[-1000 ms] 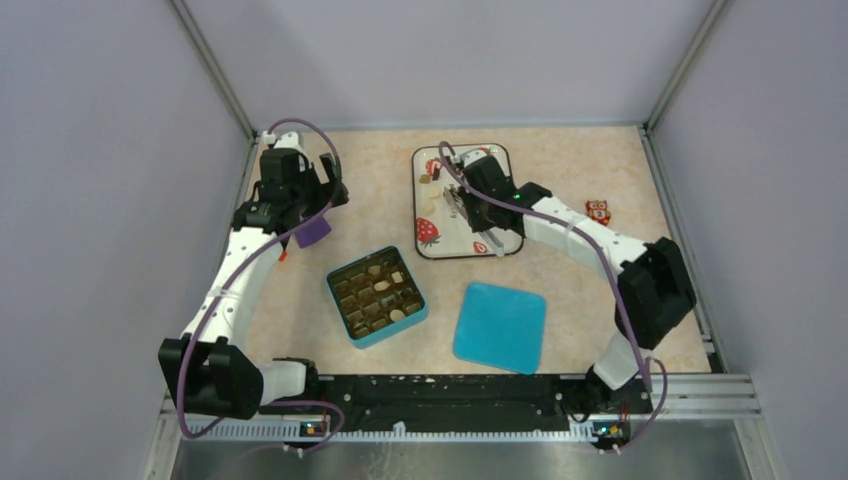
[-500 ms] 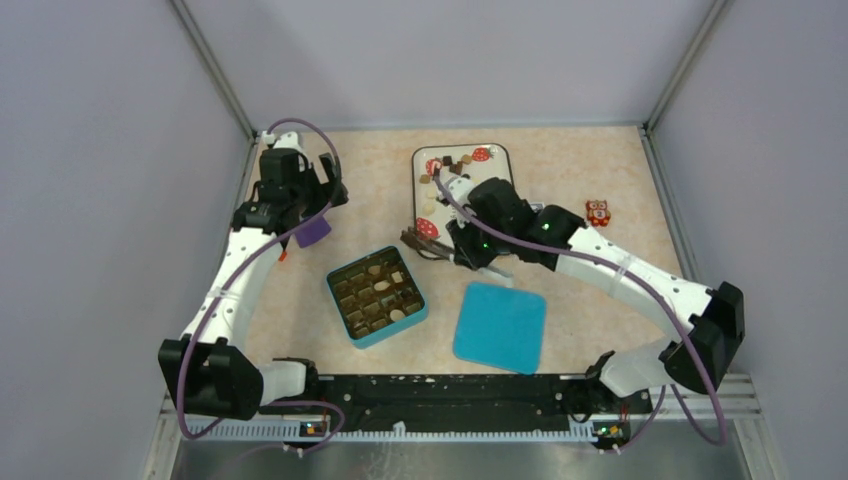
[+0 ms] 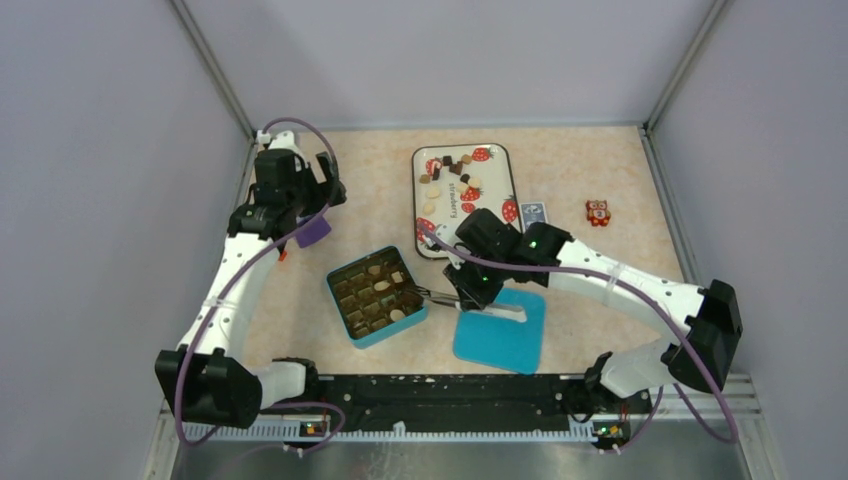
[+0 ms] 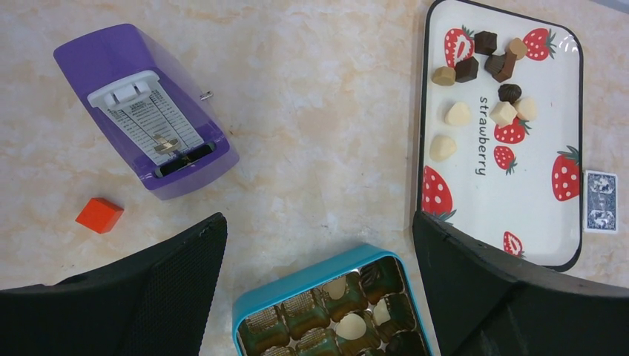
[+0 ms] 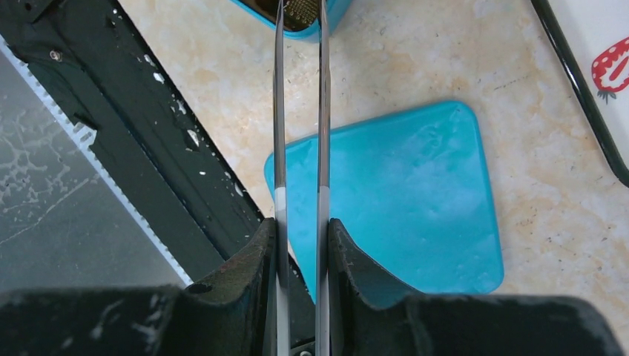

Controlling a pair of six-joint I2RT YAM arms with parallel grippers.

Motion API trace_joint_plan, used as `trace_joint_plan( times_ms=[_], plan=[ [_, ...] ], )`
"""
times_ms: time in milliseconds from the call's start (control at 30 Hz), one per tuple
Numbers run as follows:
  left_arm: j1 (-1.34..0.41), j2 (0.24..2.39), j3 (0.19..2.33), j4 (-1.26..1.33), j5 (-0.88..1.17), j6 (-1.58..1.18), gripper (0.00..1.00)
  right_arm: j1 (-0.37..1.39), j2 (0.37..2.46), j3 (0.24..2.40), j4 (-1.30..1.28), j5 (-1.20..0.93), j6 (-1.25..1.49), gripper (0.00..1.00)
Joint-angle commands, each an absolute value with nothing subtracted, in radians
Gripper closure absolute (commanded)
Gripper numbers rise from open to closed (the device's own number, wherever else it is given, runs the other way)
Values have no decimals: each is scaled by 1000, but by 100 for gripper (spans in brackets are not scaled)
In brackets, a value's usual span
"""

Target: Pack the chocolate

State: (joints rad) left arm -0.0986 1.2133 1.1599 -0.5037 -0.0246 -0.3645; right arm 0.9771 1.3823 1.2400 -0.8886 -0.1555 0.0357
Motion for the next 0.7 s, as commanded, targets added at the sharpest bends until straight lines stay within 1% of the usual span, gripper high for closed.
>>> trace_joint_plan(
  times_ms=[0, 667],
  plan=[
    [-92, 1182, 1176, -499, -39, -359, 1, 996, 1343, 1234, -890, -161, 34, 95],
    [-92, 1186, 1172, -488, -26, -365, 1, 999, 1316, 1208, -909, -103, 37, 96]
  ],
)
